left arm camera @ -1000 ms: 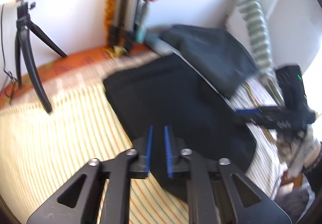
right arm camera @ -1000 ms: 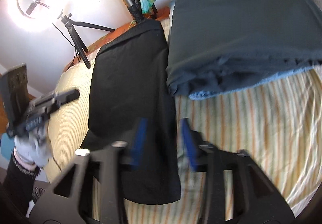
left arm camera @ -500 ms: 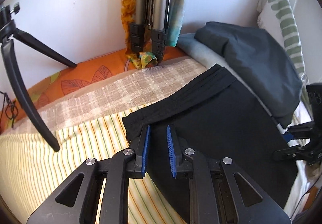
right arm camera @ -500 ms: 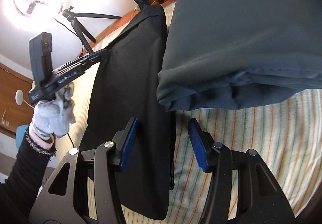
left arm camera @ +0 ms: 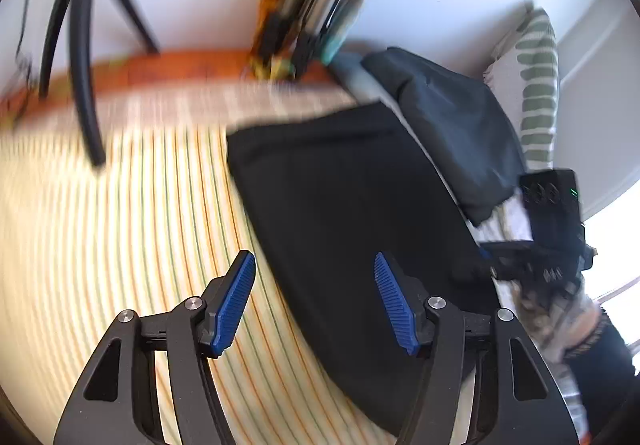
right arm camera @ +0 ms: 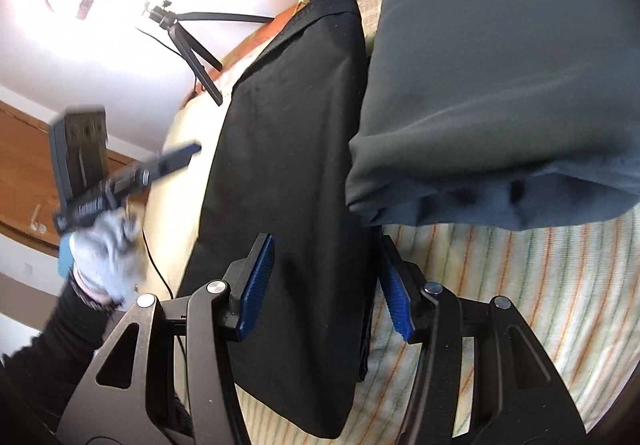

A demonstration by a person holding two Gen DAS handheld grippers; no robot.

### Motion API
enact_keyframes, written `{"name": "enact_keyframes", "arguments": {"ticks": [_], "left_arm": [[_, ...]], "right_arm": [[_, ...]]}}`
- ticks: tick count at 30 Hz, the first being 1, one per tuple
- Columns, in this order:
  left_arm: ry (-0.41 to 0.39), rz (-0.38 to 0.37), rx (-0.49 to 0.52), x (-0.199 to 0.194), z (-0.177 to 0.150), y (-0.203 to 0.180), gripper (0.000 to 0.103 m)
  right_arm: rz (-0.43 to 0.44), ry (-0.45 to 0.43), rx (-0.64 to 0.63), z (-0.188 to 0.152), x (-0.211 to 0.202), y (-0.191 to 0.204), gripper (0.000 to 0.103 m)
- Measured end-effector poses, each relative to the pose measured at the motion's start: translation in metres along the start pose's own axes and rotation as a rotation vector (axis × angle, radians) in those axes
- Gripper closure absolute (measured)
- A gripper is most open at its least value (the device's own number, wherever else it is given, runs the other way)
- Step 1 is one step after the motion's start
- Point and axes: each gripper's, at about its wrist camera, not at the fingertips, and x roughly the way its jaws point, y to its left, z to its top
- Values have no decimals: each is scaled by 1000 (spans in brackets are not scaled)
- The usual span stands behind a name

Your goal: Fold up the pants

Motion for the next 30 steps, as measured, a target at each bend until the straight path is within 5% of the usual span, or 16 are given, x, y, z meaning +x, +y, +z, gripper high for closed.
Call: {"name": "enact_keyframes", "arguments": {"ticks": [5,13,20,30], "left_arm": [[61,-65,-104,20,-18,10,41],[27,-70,-56,32,-14,-10,44],[-6,-40,-62,35,-15,-9,78],[-64,-16,-7,14,-14,-18,94]], "right_arm": [[79,-35,51,-2,0,-11,47],[80,-27,12,-2,11,1,52],[39,-63,17,-8,8,7,84],[-24,-100,-68,-15,-3,45,90]]}}
